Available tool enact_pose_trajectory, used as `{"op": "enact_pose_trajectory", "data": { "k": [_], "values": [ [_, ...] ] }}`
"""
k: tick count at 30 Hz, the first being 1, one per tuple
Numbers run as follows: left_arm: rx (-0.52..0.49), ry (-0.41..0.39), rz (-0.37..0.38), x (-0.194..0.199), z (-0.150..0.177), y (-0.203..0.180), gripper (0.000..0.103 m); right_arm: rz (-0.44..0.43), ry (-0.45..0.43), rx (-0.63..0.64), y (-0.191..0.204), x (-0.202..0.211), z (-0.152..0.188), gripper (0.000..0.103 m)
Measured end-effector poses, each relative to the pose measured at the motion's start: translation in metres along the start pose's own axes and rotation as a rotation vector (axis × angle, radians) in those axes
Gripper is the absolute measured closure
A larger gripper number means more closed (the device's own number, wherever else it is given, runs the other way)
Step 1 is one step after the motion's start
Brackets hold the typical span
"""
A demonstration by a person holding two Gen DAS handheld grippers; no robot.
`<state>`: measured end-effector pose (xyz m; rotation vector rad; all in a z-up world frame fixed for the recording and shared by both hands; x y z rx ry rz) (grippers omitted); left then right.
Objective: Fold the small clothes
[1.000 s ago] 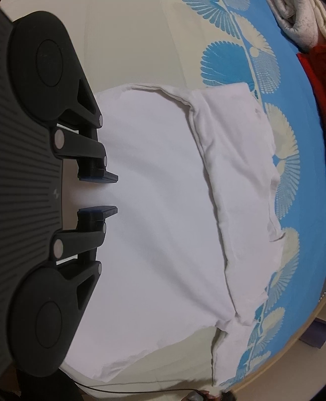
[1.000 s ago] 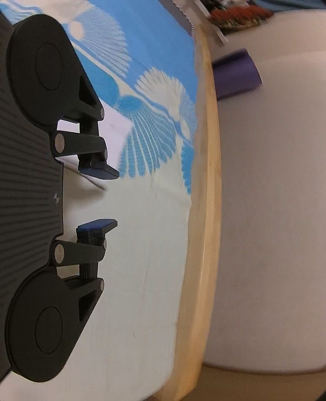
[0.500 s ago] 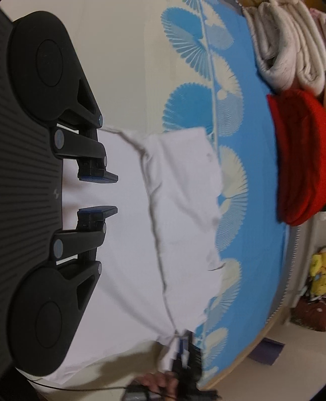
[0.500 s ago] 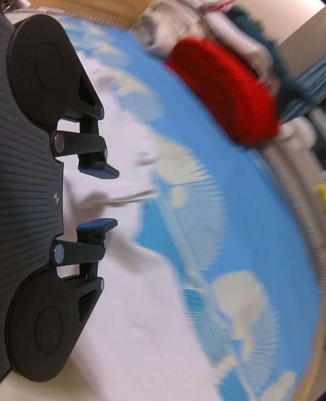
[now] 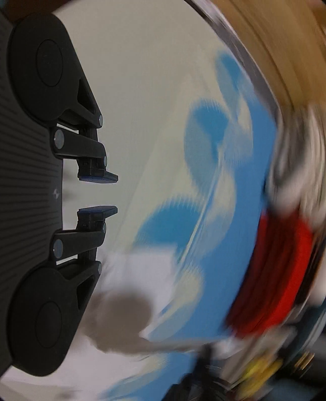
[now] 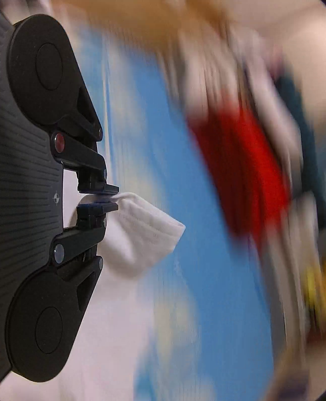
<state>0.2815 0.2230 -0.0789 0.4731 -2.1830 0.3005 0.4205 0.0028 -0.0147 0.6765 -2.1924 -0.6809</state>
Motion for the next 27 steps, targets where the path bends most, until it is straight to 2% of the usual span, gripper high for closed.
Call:
{"op": "enact_pose_trajectory", "data": {
  "k": [1, 2, 3, 4, 5, 6, 8, 10, 12, 15, 18, 21, 24, 27],
  "values": [
    [0.083, -0.014, -0.043, 0.001, -0.008, 0.027, 0.082, -0.220, 0.076, -0.028, 0.064, -0.014, 0.010, 0.094],
    [0.159, -0.029, -0.095, 0.003, -0.014, 0.055, 0.082, -0.382, 0.138, -0.047, 0.118, -0.019, 0.019, 0.093],
    [0.217, -0.038, -0.137, 0.005, -0.018, 0.078, 0.082, -0.447, 0.149, -0.051, 0.152, -0.019, 0.023, 0.085],
    [0.264, -0.042, -0.166, 0.007, -0.019, 0.098, 0.082, -0.452, 0.143, -0.051, 0.179, -0.019, 0.027, 0.078],
    [0.305, -0.043, -0.187, 0.008, -0.019, 0.116, 0.082, -0.428, 0.143, -0.048, 0.190, -0.019, 0.030, 0.054],
    [0.327, -0.036, -0.195, 0.008, -0.018, 0.127, 0.082, -0.395, 0.146, -0.034, 0.197, -0.016, 0.034, 0.043],
    [0.336, -0.004, -0.169, 0.005, -0.014, 0.138, 0.082, -0.335, 0.133, -0.011, 0.187, -0.003, 0.038, 0.045],
    [0.303, 0.022, -0.132, 0.002, -0.012, 0.136, 0.081, -0.232, 0.112, 0.029, 0.157, 0.019, 0.044, 0.045],
    [0.228, 0.049, -0.073, 0.000, -0.005, 0.127, 0.076, -0.101, 0.067, 0.059, 0.107, 0.053, 0.051, 0.045],
    [0.121, 0.108, 0.043, -0.006, 0.014, 0.106, 0.076, 0.183, 0.021, 0.064, -0.005, 0.120, 0.068, 0.046],
    [0.006, 0.195, 0.170, -0.010, 0.049, 0.076, 0.076, 0.435, 0.021, 0.030, -0.111, 0.193, 0.096, 0.046],
    [-0.129, 0.300, 0.280, -0.009, 0.096, 0.046, 0.075, 0.618, 0.023, -0.056, -0.191, 0.259, 0.137, 0.045],
    [-0.256, 0.376, 0.345, -0.004, 0.136, 0.025, 0.072, 0.686, 0.051, -0.203, -0.242, 0.301, 0.180, 0.045],
    [-0.371, 0.436, 0.379, 0.005, 0.176, 0.015, 0.069, 0.625, 0.096, -0.289, -0.262, 0.306, 0.210, 0.046]
  ]
}}
Point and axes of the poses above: each gripper's, at about its wrist camera, not at the fingertips, and x roughly against the way its jaws point, y to its left, z to its underside, the point moved 10 cm from there along -x, roughly the way its jaws point, and after that the axes turned 2 degrees about -x, right-handed, at the moved point
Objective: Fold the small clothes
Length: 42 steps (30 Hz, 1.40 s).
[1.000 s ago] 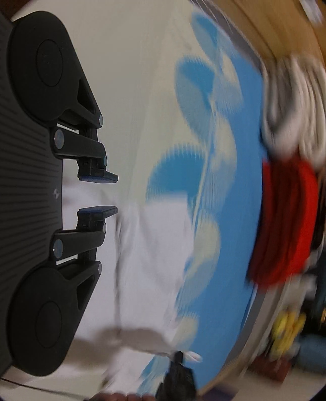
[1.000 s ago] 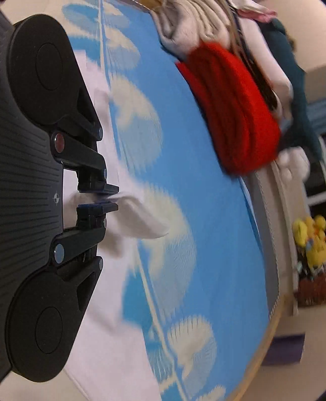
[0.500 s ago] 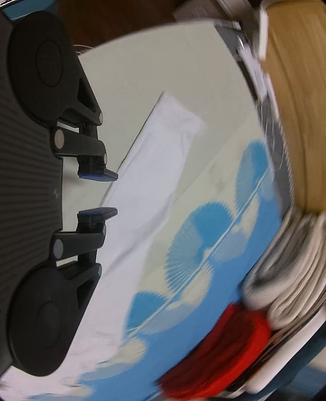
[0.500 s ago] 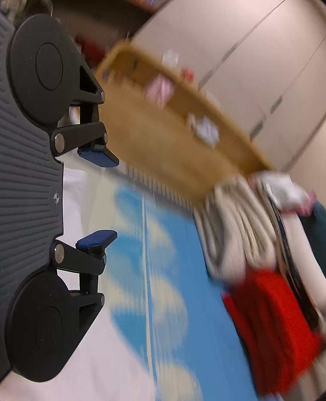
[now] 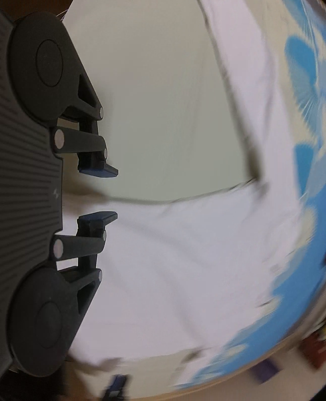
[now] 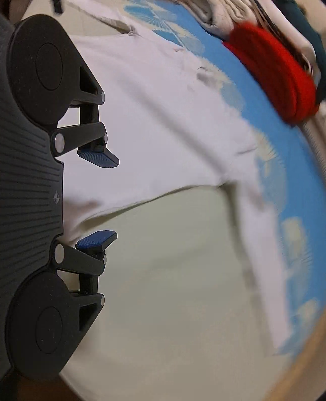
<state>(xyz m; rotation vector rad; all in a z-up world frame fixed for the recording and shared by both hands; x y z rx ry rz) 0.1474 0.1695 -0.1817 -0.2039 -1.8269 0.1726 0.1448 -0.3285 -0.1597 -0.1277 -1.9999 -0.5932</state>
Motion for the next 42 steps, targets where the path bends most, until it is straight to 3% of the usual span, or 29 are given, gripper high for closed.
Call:
{"op": "enact_pose_trajectory", "data": {
  "k": [5, 10, 15, 18, 23, 26, 29, 32, 34, 36, 38, 42],
  "values": [
    [-0.088, 0.093, -0.032, -0.019, 0.044, -0.014, 0.069, 0.050, 0.088, 0.103, -0.020, -0.023, 0.036, 0.046],
    [-0.151, 0.139, -0.056, -0.031, 0.071, -0.023, 0.069, -0.034, 0.092, 0.158, -0.006, -0.016, 0.045, 0.046],
    [-0.184, 0.171, -0.108, -0.041, 0.087, -0.019, 0.071, -0.045, 0.148, 0.257, -0.008, -0.015, 0.055, 0.046],
    [-0.185, 0.164, -0.109, -0.040, 0.091, -0.018, 0.078, -0.036, 0.084, 0.296, -0.007, -0.007, 0.052, 0.047],
    [-0.195, 0.160, -0.116, -0.045, 0.087, -0.019, 0.078, -0.026, -0.039, 0.243, -0.009, -0.009, 0.023, 0.046],
    [-0.197, 0.166, -0.114, -0.041, 0.088, -0.022, 0.078, -0.112, 0.024, 0.268, 0.001, -0.017, 0.033, 0.047],
    [-0.192, 0.165, -0.108, -0.036, 0.085, -0.021, 0.078, -0.141, 0.079, 0.374, 0.022, -0.023, 0.048, 0.046],
    [-0.194, 0.158, -0.106, -0.035, 0.079, -0.018, 0.082, -0.178, 0.127, 0.394, 0.031, -0.018, 0.054, 0.046],
    [-0.200, 0.149, -0.104, -0.033, 0.076, -0.019, 0.094, -0.179, 0.165, 0.383, 0.028, -0.015, 0.055, 0.056],
    [-0.206, 0.128, -0.094, -0.028, 0.075, -0.021, 0.097, -0.144, 0.205, 0.375, 0.017, -0.006, 0.054, 0.103],
    [-0.222, 0.090, -0.044, -0.016, 0.069, -0.029, 0.098, -0.160, 0.182, 0.322, 0.012, 0.022, 0.047, 0.103],
    [-0.223, -0.009, 0.068, 0.016, 0.054, -0.038, 0.098, -0.323, 0.016, 0.209, 0.016, 0.081, 0.008, 0.103]
  ]
}}
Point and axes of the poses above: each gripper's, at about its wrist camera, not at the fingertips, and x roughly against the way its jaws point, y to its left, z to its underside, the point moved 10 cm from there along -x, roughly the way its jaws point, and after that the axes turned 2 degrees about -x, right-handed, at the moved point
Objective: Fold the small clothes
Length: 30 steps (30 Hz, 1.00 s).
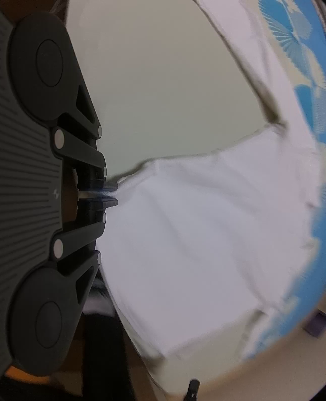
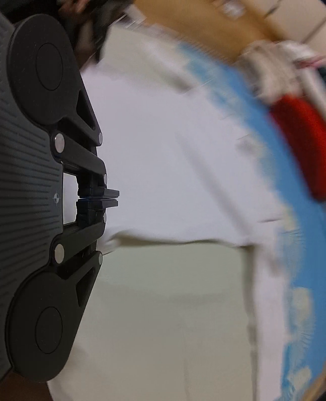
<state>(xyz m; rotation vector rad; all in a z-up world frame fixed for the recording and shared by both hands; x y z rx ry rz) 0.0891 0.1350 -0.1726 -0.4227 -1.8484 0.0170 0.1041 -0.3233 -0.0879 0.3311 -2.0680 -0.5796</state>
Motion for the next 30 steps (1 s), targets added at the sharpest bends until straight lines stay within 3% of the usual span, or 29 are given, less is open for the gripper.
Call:
{"op": "enact_pose_trajectory", "data": {
  "k": [1, 3, 6, 8, 10, 11, 12, 19, 22, 25, 26, 27, 30],
  "values": [
    [0.018, -0.023, 0.018, 0.006, -0.004, 0.003, 0.098, -0.032, -0.043, -0.041, -0.003, 0.009, -0.009, 0.103],
    [0.029, -0.015, -0.022, 0.003, -0.003, 0.013, 0.098, -0.027, -0.074, -0.138, -0.021, 0.011, -0.017, 0.103],
    [0.038, 0.071, -0.080, -0.018, 0.008, 0.022, 0.097, 0.172, -0.037, -0.112, -0.049, -0.016, -0.009, 0.099],
    [0.009, 0.088, -0.097, -0.024, 0.007, 0.018, 0.093, 0.225, 0.016, -0.063, -0.056, -0.036, 0.001, 0.095],
    [0.018, 0.100, -0.094, -0.028, 0.008, 0.018, 0.083, 0.170, 0.071, -0.052, -0.050, -0.053, 0.011, 0.075],
    [0.019, 0.104, -0.094, -0.030, 0.009, 0.019, 0.081, 0.155, 0.088, -0.031, -0.046, -0.060, 0.015, 0.057],
    [0.017, 0.109, -0.096, -0.033, 0.009, 0.020, 0.080, 0.151, 0.095, 0.012, -0.040, -0.067, 0.017, 0.051],
    [-0.011, 0.183, -0.115, -0.054, 0.018, 0.018, 0.080, 0.185, 0.182, 0.091, -0.040, -0.092, 0.036, 0.052],
    [-0.007, 0.194, -0.107, -0.059, 0.018, 0.018, 0.080, 0.153, 0.223, 0.120, -0.032, -0.090, 0.047, 0.057],
    [-0.007, 0.192, -0.111, -0.062, 0.013, 0.017, 0.085, 0.125, 0.269, 0.177, -0.019, -0.088, 0.060, 0.068],
    [-0.013, 0.187, -0.113, -0.059, 0.013, 0.017, 0.095, 0.126, 0.276, 0.183, -0.017, -0.086, 0.061, 0.079],
    [-0.025, 0.180, -0.108, -0.056, 0.011, 0.014, 0.096, 0.124, 0.278, 0.176, -0.017, -0.083, 0.061, 0.093],
    [-0.050, 0.119, -0.087, -0.034, 0.002, 0.007, 0.097, 0.058, 0.174, 0.055, -0.013, -0.058, 0.033, 0.095]
  ]
}}
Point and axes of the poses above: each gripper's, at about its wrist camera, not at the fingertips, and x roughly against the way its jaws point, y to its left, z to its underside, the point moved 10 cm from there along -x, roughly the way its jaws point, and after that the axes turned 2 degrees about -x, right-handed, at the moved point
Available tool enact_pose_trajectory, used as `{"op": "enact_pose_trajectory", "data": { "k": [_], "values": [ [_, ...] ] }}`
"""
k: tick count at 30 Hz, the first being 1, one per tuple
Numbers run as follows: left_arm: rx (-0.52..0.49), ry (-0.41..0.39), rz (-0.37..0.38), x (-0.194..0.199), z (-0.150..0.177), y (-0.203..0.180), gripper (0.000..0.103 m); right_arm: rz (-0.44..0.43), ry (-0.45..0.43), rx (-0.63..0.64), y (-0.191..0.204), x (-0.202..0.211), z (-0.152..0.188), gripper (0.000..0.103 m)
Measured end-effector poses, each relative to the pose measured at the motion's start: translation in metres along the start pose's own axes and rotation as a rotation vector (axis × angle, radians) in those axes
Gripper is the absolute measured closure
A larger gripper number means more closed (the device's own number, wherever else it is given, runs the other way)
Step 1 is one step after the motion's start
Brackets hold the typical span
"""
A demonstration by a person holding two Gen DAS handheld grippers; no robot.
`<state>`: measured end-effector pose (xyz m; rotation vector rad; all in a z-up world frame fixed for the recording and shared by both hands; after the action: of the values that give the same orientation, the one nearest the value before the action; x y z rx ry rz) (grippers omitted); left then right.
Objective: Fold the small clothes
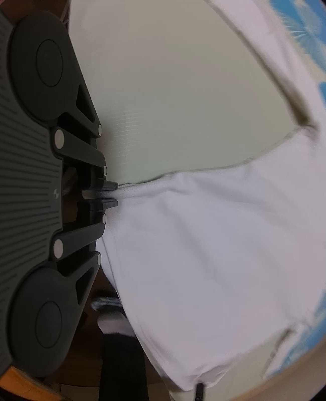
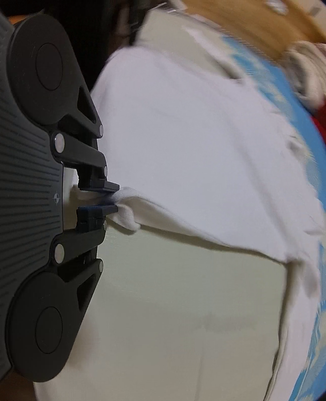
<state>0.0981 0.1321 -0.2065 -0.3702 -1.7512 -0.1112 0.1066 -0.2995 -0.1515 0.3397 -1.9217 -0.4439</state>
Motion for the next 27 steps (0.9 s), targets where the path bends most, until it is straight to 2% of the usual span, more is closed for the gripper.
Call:
{"op": "enact_pose_trajectory", "data": {
  "k": [3, 4, 5, 6, 8, 10, 11, 15, 17, 18, 19, 21, 23, 25, 26, 27],
  "values": [
    [0.033, -0.161, 0.095, 0.048, -0.015, 0.000, 0.097, -0.215, -0.210, -0.163, 0.007, 0.062, -0.031, 0.097],
    [0.040, -0.187, 0.115, 0.055, -0.017, 0.001, 0.097, -0.261, -0.265, -0.196, 0.006, 0.079, -0.038, 0.097],
    [0.042, -0.181, 0.111, 0.054, -0.017, 0.003, 0.097, -0.272, -0.288, -0.221, 0.002, 0.085, -0.041, 0.097],
    [0.042, -0.140, 0.079, 0.044, -0.015, 0.007, 0.097, -0.253, -0.286, -0.241, -0.005, 0.085, -0.043, 0.097],
    [-0.006, -0.040, 0.005, 0.019, -0.005, 0.006, 0.097, -0.130, -0.211, -0.276, -0.023, 0.062, -0.035, 0.097],
    [-0.042, -0.004, -0.008, 0.011, -0.002, 0.000, 0.097, -0.005, -0.108, -0.330, -0.043, 0.035, -0.019, 0.097],
    [-0.043, -0.015, 0.002, 0.013, -0.004, -0.004, 0.097, 0.016, -0.100, -0.350, -0.048, 0.030, -0.015, 0.099],
    [-0.035, -0.162, 0.106, 0.053, -0.019, -0.014, 0.097, -0.145, -0.221, -0.371, -0.031, 0.062, -0.035, 0.103],
    [-0.023, -0.217, 0.148, 0.068, -0.023, -0.012, 0.097, -0.266, -0.298, -0.447, -0.033, 0.088, -0.047, 0.103],
    [-0.003, -0.235, 0.164, 0.072, -0.027, -0.008, 0.097, -0.297, -0.323, -0.474, -0.037, 0.095, -0.050, 0.103],
    [0.019, -0.237, 0.162, 0.070, -0.028, -0.004, 0.097, -0.280, -0.332, -0.479, -0.041, 0.096, -0.053, 0.103],
    [0.038, -0.193, 0.128, 0.056, -0.030, 0.002, 0.097, -0.170, -0.279, -0.436, -0.050, 0.079, -0.048, 0.103],
    [0.002, -0.136, 0.095, 0.043, -0.028, -0.004, 0.096, -0.011, -0.184, -0.336, -0.051, 0.051, -0.037, 0.101],
    [0.000, -0.116, 0.088, 0.033, -0.027, -0.001, 0.096, 0.138, -0.099, -0.241, -0.053, 0.025, -0.022, 0.097],
    [0.014, -0.110, 0.085, 0.029, -0.027, 0.000, 0.093, 0.160, -0.054, -0.210, -0.052, 0.015, -0.013, 0.092],
    [0.029, -0.102, 0.080, 0.025, -0.030, 0.002, 0.086, 0.166, -0.019, -0.182, -0.052, 0.007, -0.005, 0.083]
  ]
}}
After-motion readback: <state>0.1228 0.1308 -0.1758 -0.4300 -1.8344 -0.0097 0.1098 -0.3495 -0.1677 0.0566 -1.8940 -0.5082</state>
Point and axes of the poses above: each gripper's, at about its wrist camera, not at the fingertips, and x roughly against the way its jaws point, y to its left, z to its underside, the point moved 10 cm from there along -x, roughly the way its jaws point, and after that the axes turned 2 degrees about -x, right-handed, at the moved point
